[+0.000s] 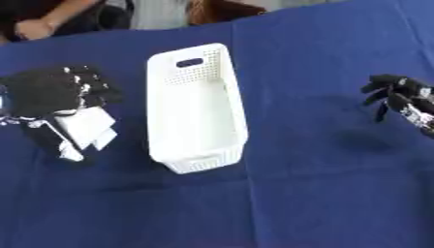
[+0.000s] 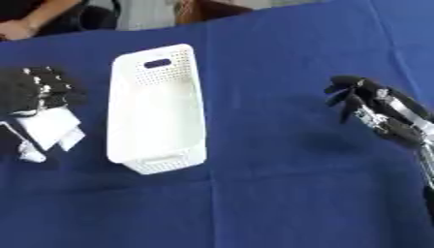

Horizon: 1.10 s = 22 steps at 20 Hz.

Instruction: Pick up objects on the table and place them in the box.

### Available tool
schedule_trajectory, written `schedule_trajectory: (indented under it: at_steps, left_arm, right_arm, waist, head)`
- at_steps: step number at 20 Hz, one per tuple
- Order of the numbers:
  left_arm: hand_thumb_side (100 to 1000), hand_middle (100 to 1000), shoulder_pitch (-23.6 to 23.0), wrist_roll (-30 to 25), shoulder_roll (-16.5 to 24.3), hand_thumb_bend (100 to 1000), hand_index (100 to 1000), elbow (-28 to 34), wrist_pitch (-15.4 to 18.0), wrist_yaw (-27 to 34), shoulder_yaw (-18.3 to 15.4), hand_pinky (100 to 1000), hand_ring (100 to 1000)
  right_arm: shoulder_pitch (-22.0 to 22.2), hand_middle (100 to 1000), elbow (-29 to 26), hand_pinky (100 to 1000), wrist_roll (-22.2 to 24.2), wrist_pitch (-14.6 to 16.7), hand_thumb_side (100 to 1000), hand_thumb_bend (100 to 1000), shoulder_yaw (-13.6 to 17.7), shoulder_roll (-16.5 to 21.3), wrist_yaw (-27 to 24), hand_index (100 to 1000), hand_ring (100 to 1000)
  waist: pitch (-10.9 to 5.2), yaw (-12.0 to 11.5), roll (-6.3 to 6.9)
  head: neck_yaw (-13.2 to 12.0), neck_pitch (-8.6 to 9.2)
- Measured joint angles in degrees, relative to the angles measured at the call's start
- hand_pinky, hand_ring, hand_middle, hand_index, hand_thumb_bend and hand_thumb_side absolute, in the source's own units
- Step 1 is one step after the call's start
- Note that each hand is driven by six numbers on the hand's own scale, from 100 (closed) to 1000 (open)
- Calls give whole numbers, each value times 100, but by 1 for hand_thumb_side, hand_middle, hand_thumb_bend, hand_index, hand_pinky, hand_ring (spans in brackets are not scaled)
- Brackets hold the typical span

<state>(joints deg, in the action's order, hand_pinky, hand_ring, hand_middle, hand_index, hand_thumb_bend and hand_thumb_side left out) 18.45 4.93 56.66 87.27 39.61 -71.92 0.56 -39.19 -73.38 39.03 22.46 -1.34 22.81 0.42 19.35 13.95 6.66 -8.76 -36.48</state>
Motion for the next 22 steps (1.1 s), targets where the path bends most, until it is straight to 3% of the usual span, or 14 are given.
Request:
schedule_trajectory:
  at_steps: [2,4,5,6,8,10,15,22]
  left_arm:
    - [678,740,0,-11,0,859,876,-34,-7,60,-6,616,612]
    - [467,529,0,-22,0,831,678,-70,-4,157,-7,224,281]
    - [361,385,-1,-25,0,789,523,-93,-1,234,-8,100,100]
    - [302,247,-1,-18,0,742,405,-100,4,329,-12,100,100]
    - [204,113,-4,65,-2,637,256,-103,21,511,-20,100,100]
    - [183,100,-24,154,-6,576,192,-108,50,637,-19,100,100]
    - [194,100,-51,185,-43,469,154,-130,106,846,0,100,100]
    - [204,100,-58,83,-44,437,148,-124,146,1054,19,100,100]
  right_arm:
    - [0,777,0,477,0,0,753,100,0,0,-5,930,714]
    - [0,777,0,477,1,0,753,100,0,0,-9,930,714]
    - [0,777,0,477,1,0,752,100,0,0,-10,929,714]
    - [0,777,0,477,1,0,752,100,0,0,-13,929,714]
    - [0,777,0,477,1,0,752,100,1,0,-17,929,714]
    - [0,777,1,477,2,0,752,100,1,0,-18,929,714]
    - [2,777,1,476,3,0,753,100,1,0,-18,929,714]
    - [8,777,1,476,4,-2,752,100,2,0,-23,929,714]
  waist:
    - [0,-3,-1]
    - [0,-13,-2]
    - [0,-16,-3]
    - [0,-20,-3]
    - [0,-30,-10]
    - [0,-32,-21]
    - [-1,-66,-22]
    - [-4,-83,-22]
  head:
    - [0,0]
    - [0,0]
    - [0,0]
    - [0,0]
    - [0,0]
    - [0,-1]
    - [0,-2]
    - [0,-5]
